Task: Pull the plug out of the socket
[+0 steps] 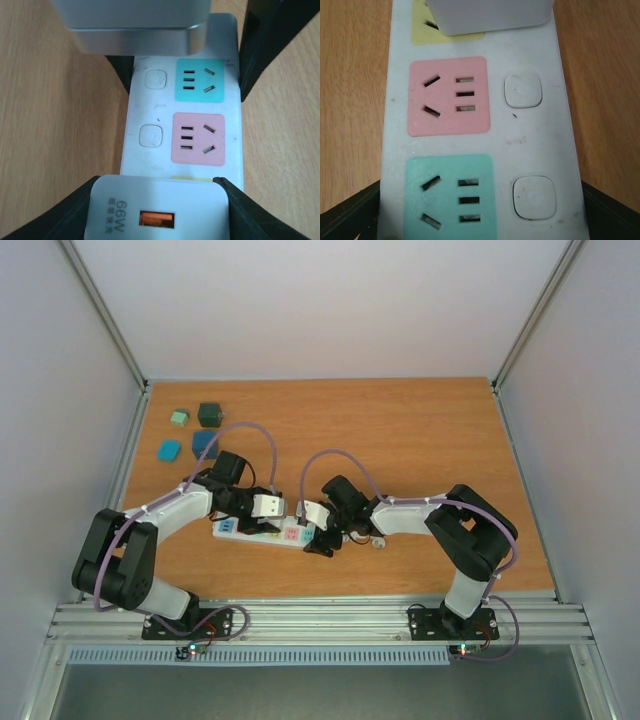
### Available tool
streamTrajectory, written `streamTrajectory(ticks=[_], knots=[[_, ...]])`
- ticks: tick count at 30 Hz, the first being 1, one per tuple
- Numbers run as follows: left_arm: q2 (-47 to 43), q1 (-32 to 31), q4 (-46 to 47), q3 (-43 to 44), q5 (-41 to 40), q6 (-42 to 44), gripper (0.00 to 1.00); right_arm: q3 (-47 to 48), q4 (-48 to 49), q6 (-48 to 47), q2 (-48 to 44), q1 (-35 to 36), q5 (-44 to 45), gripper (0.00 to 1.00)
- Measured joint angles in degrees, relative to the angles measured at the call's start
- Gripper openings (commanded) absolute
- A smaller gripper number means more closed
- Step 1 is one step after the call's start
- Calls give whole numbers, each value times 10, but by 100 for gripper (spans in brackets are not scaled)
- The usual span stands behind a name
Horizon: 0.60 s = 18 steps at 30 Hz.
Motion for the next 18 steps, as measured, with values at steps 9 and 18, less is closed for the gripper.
streamTrajectory(ticks=[9, 18], knots=[[8, 1, -9, 9, 10, -18, 40, -3, 0, -3, -3, 1, 2, 36], [19, 4, -52, 37, 25, -20, 38, -3, -6, -7, -4, 1, 4, 30]])
